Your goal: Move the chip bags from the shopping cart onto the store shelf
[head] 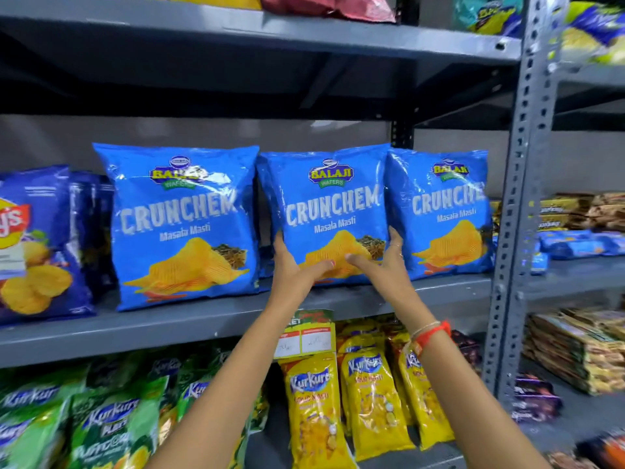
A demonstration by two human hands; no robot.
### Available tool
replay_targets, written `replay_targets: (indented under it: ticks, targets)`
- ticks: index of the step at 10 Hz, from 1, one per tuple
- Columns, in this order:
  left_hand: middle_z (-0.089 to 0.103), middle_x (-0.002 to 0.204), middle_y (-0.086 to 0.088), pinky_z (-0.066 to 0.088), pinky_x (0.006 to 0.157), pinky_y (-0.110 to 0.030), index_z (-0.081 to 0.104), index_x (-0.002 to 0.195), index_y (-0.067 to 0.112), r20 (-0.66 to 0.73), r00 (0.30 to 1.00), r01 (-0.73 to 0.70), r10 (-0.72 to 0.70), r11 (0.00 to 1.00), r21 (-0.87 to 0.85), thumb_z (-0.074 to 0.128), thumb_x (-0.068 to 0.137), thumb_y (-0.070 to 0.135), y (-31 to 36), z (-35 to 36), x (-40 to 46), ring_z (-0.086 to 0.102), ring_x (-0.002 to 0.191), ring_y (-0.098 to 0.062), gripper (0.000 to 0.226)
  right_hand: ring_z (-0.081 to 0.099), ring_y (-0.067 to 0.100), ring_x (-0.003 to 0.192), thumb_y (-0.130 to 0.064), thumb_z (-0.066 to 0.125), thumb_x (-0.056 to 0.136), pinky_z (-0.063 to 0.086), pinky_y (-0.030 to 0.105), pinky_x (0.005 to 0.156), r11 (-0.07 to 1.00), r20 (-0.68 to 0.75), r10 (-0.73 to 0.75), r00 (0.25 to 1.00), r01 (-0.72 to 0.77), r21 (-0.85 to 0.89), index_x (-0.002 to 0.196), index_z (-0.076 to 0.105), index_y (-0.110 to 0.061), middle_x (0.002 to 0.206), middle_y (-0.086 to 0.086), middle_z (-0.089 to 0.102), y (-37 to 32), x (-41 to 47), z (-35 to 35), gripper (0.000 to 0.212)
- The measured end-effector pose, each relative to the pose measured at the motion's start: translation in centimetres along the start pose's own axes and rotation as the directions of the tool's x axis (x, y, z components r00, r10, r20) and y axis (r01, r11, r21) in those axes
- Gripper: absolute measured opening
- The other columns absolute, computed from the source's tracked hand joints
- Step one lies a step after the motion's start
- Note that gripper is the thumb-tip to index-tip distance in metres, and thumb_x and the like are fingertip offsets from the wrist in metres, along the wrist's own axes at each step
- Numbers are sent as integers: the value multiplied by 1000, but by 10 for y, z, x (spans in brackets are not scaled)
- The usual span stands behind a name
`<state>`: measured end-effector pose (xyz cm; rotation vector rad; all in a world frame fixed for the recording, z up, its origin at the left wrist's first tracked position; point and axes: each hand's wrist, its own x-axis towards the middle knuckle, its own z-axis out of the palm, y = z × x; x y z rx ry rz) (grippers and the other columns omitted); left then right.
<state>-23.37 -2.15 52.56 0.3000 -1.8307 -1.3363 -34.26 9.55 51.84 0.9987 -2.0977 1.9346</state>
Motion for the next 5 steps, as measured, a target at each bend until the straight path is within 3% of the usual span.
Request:
replay_targets:
  ticks: [2, 4, 5]
  targets:
    - [42, 143, 0, 39, 109, -49, 12, 145, 31, -26, 998, -51, 51, 999, 2, 75, 57, 29, -1, 6, -10, 43, 130, -20, 108, 23, 27, 143, -31, 75, 76, 28, 47, 117, 995, 59, 17, 998, -22, 94, 150, 5, -20, 153, 7, 26, 1, 13, 3, 103]
    - [41, 143, -4, 40, 108, -50, 11, 144, 30, -40, 998, -55, 56, 998, 19, 75, 57, 27, -1, 4, -11, 44, 130, -21, 108, 25, 31, 142, -34, 77, 73, 30, 51, 116, 994, 40, 28, 999, -32, 103, 150, 6, -21, 154, 10, 26, 2, 14, 7, 105]
    - [33, 150, -3, 35, 113, -48, 8, 145, 30, -92, 994, -61, 65, 997, 42, 77, 64, 23, 3, 3, -16, 37, 136, -21, 107, 23, 30, 144, -37, 75, 74, 28, 49, 117, 999, -97, -24, 995, 28, 37, 150, 11, -16, 155, 11, 24, -5, 5, 5, 101]
